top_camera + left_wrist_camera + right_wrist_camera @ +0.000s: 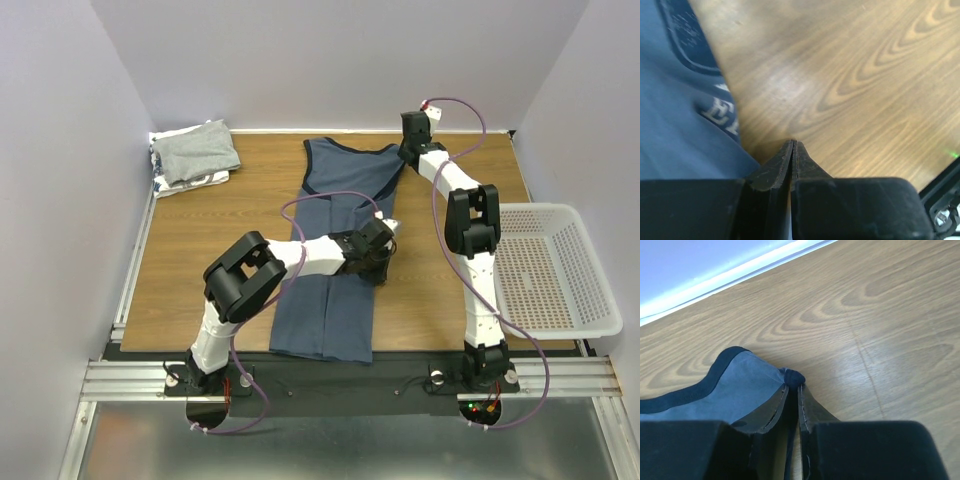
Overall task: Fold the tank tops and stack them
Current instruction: Fold the tank top
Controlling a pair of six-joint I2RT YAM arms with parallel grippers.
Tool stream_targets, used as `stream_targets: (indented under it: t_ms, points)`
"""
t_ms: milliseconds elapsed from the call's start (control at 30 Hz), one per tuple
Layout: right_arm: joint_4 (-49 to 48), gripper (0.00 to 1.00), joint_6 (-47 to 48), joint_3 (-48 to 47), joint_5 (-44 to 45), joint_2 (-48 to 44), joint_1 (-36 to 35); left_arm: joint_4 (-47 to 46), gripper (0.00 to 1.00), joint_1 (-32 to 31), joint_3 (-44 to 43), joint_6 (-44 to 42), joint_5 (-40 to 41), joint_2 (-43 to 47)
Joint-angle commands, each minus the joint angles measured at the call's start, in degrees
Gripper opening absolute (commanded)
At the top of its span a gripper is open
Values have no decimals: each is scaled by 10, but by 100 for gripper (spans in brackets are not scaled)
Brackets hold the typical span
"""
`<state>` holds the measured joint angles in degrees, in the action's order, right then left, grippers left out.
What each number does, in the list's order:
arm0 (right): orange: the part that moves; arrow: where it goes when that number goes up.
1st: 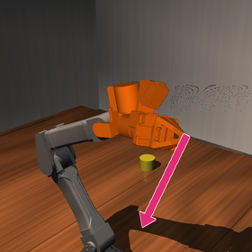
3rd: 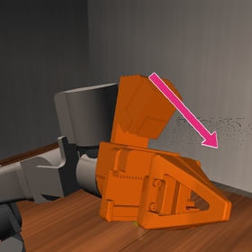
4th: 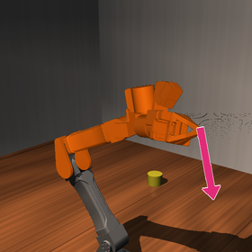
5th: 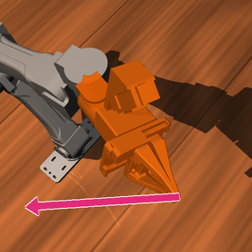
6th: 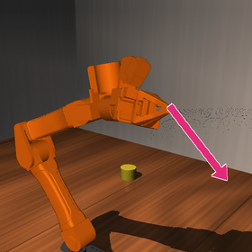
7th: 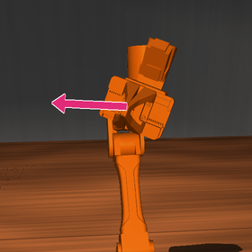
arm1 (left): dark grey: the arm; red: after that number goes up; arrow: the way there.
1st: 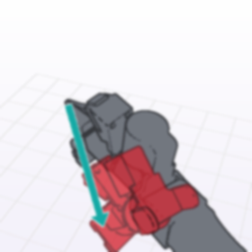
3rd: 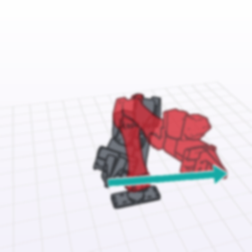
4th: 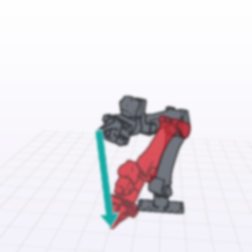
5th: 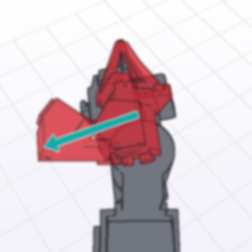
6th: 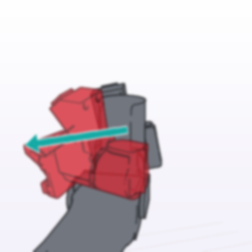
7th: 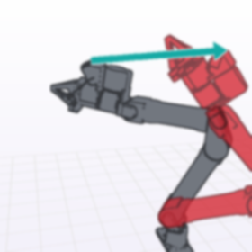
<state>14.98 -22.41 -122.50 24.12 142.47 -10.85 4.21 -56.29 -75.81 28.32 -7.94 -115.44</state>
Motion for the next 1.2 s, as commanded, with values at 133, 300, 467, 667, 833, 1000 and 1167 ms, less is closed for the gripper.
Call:
stream_targets:
  t_ms: [133,300,467,667,833,1000,1167]
  points:
    - [-18,19,60,-55,51,-21,-13,5,14,-5,-10,-7,26,61]
    - [-18,24,113,-112,102,12,-44,12,14,8,1,5,49,102]
    - [-18,25,116,-153,104,50,-52,10,14,42,32,26,65,148]
    - [-20,32,113,-179,89,85,-60,5,14,79,73,31,72,172]
    - [-24,53,116,-207,104,124,-72,0,14,93,95,33,70,179]
    - [-44,68,117,-214,114,134,-72,-8,15,99,119,38,67,189]
    - [-62,74,112,-209,101,128,-72,-12,17,99,138,39,63,203]
